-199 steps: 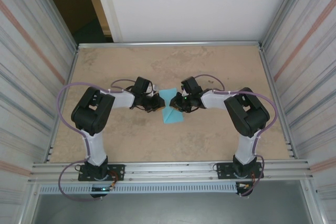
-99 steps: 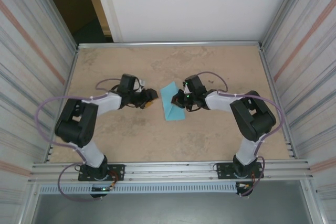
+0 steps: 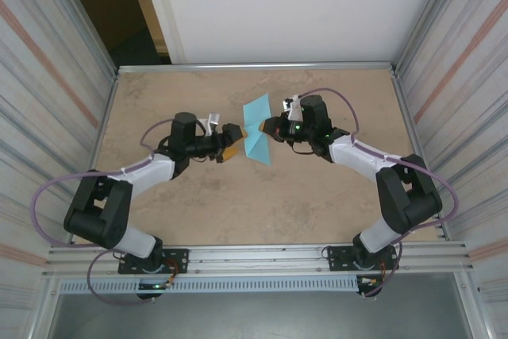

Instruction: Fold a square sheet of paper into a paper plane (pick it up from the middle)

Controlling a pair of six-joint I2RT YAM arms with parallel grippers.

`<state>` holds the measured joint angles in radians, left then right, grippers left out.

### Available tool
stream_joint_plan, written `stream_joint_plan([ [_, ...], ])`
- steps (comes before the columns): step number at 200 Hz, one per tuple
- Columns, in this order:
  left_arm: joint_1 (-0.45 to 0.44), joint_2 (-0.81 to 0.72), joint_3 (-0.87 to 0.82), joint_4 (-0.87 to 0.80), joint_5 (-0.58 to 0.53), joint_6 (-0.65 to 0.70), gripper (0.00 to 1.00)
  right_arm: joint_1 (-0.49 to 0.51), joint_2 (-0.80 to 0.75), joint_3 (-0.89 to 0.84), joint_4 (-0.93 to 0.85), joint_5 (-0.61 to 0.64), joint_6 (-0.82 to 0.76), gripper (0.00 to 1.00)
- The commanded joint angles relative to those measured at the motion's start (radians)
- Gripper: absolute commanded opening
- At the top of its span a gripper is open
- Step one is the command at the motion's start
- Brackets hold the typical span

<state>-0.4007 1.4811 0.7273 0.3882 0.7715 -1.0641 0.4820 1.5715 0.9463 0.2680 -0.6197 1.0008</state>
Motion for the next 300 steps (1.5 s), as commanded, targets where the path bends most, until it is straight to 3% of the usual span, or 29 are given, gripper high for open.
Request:
stream_joint_plan([
  [1, -0.032, 0.013, 0.075, 0.104, 0.072, -0.043, 0.89, -0.008, -0.034, 0.028, 0.111, -0.086, 0.084, 0.03],
  [39, -0.029, -0.001, 0.115, 0.12, 0.079, -0.045, 0.72, -0.022, -0.038, 0.025, 0.155, -0.127, 0.126, 0.04],
  [80, -0.029, -0.008, 0.107, 0.122, 0.075, -0.024, 0.45, -0.03, -0.044, 0.01, 0.172, -0.143, 0.141, 0.04],
  [132, -0.018, 0.001, 0.101, 0.133, 0.059, -0.036, 0.31, -0.05, -0.051, -0.012, 0.186, -0.141, 0.15, 0.04],
  [160, -0.01, 0.004, 0.094, 0.136, 0.055, -0.039, 0.15, -0.051, -0.047, -0.014, 0.188, -0.146, 0.15, 0.05],
  [176, -0.009, 0.009, 0.1, 0.126, 0.059, -0.033, 0.06, -0.054, -0.045, -0.016, 0.176, -0.142, 0.144, 0.16],
  [195, -0.005, 0.005, 0.109, 0.061, 0.048, 0.015, 0.04, -0.071, -0.065, -0.017, 0.088, -0.096, 0.095, 0.4],
  [214, -0.003, -0.017, 0.147, -0.152, 0.006, 0.159, 0.04, -0.106, -0.103, -0.018, -0.063, -0.004, 0.013, 0.56],
  [237, -0.012, -0.052, 0.251, -0.547, -0.148, 0.39, 0.06, -0.147, -0.158, -0.012, -0.274, 0.16, -0.094, 0.68],
  [251, -0.037, -0.062, 0.34, -0.783, -0.302, 0.508, 0.07, -0.161, -0.192, -0.009, -0.369, 0.268, -0.141, 0.73],
  [271, -0.105, -0.037, 0.48, -1.078, -0.614, 0.631, 0.08, -0.167, -0.231, -0.006, -0.458, 0.375, -0.194, 0.78],
  [300, -0.216, 0.086, 0.676, -1.41, -1.082, 0.705, 0.1, -0.169, -0.258, -0.007, -0.504, 0.441, -0.22, 0.79],
])
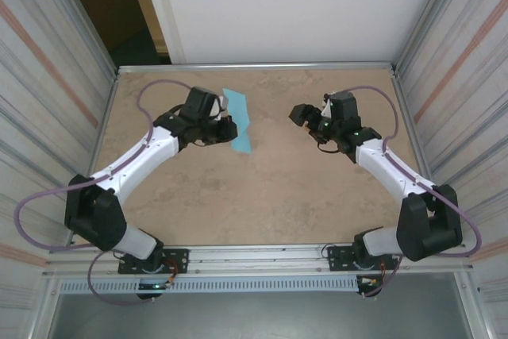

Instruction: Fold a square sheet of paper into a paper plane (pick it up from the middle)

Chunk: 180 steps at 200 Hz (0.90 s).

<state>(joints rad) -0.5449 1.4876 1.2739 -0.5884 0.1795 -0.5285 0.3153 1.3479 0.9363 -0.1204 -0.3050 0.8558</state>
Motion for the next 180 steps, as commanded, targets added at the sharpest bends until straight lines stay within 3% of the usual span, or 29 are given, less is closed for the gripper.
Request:
stream_joint_plan([
  [1, -0.075, 0.085, 0.136, -0.442, -0.502, 0.171, 0.1, -0.002, -0.035, 0.003, -0.116, 0.127, -0.075, 0.79],
  [29, -0.144, 0.242, 0.267, -0.625, -0.771, 0.152, 0.1, -0.005, -0.042, -0.007, -0.123, 0.149, -0.066, 0.79],
  [56, -0.186, 0.375, 0.35, -0.689, -0.871, 0.113, 0.1, -0.013, -0.051, -0.025, -0.124, 0.163, -0.052, 0.78],
  [79, -0.228, 0.481, 0.403, -0.675, -0.857, 0.083, 0.09, -0.035, -0.076, -0.059, -0.123, 0.18, -0.017, 0.78],
  [139, -0.267, 0.568, 0.418, -0.476, -0.497, 0.09, 0.12, -0.074, -0.143, -0.115, -0.134, 0.199, 0.008, 0.78],
  [180, -0.282, 0.568, 0.504, -0.576, -0.728, 0.163, 0.11, -0.075, -0.126, -0.109, -0.12, 0.183, 0.012, 0.77],
])
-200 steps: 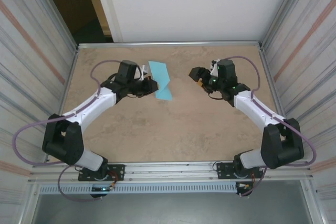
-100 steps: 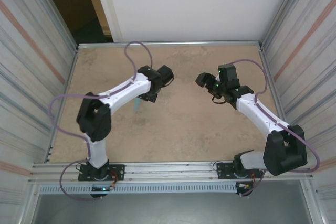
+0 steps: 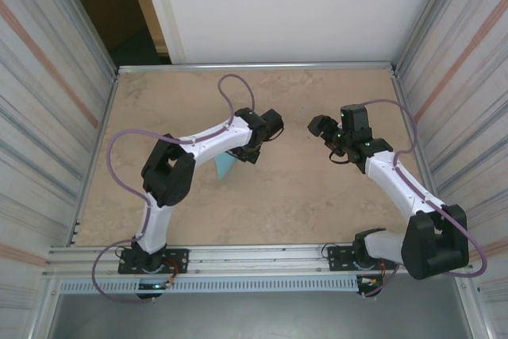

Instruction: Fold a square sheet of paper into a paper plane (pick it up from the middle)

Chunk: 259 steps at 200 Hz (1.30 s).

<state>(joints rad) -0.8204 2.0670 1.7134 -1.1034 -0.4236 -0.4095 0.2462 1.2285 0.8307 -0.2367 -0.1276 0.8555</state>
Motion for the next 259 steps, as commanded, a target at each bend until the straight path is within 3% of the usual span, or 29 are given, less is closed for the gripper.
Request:
stream_joint_plan([
  [1, -0.006, -0.012, 0.064, -0.063, -0.131, 0.047, 0.11, -0.006, -0.006, -0.003, -0.003, 0.005, 0.013, 0.77],
  [34, -0.008, -0.051, 0.079, -0.069, -0.218, 0.129, 0.11, -0.007, 0.01, -0.001, 0.008, -0.006, 0.024, 0.77],
  [73, -0.033, 0.014, 0.061, -0.04, -0.142, 0.099, 0.11, -0.007, 0.01, -0.002, 0.01, -0.009, 0.028, 0.77],
  [106, -0.07, 0.063, 0.05, 0.032, -0.007, 0.086, 0.13, -0.007, 0.01, 0.008, -0.006, -0.003, 0.019, 0.77],
  [119, -0.073, 0.075, 0.05, 0.052, 0.046, 0.077, 0.21, -0.007, 0.012, 0.008, -0.006, -0.002, 0.019, 0.77],
  [144, -0.073, 0.059, 0.042, 0.087, 0.143, 0.07, 0.47, -0.008, 0.009, 0.008, -0.009, 0.002, 0.022, 0.77],
  [166, -0.056, -0.031, -0.034, 0.191, 0.342, 0.049, 0.64, -0.008, 0.012, 0.013, -0.019, 0.008, 0.017, 0.77],
  [186, -0.003, -0.13, -0.157, 0.337, 0.581, -0.002, 0.72, -0.004, 0.033, 0.029, -0.018, -0.01, -0.003, 0.77],
  [201, 0.058, -0.203, -0.262, 0.438, 0.698, -0.058, 0.75, 0.025, 0.071, 0.065, -0.037, -0.02, -0.035, 0.75],
  [238, 0.303, -0.422, -0.612, 0.711, 0.893, -0.237, 0.83, 0.218, 0.263, 0.214, -0.073, -0.037, -0.105, 0.67],
  [259, 0.45, -0.535, -0.798, 0.815, 0.946, -0.307, 0.89, 0.34, 0.404, 0.304, -0.048, -0.082, -0.109, 0.55],
])
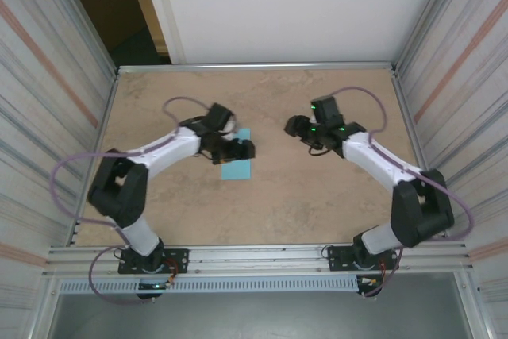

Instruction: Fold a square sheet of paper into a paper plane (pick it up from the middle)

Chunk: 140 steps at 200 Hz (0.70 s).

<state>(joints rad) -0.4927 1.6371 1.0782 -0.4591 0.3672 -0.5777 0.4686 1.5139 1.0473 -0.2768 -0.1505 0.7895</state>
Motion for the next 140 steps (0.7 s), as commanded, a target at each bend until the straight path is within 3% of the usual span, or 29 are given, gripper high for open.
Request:
stream_joint_plan([
  [1, 0.129, -0.11, -0.171, 0.173, 0.156, -0.14, 0.89, 0.123, 0.124, 0.089, -0.006, -0.06, -0.043, 0.55],
  [26, 0.253, -0.216, -0.298, 0.198, 0.18, -0.15, 0.96, 0.205, 0.287, 0.194, 0.024, -0.12, -0.021, 0.44],
  [50, 0.31, -0.273, -0.357, 0.191, 0.193, -0.132, 0.99, 0.231, 0.422, 0.284, 0.033, -0.175, 0.005, 0.36],
  [94, 0.308, -0.286, -0.384, 0.207, 0.226, -0.107, 0.99, 0.224, 0.569, 0.359, 0.006, -0.227, 0.013, 0.34],
  [140, 0.245, -0.228, -0.355, 0.207, 0.242, -0.088, 0.98, 0.19, 0.573, 0.287, -0.017, -0.226, 0.001, 0.34],
])
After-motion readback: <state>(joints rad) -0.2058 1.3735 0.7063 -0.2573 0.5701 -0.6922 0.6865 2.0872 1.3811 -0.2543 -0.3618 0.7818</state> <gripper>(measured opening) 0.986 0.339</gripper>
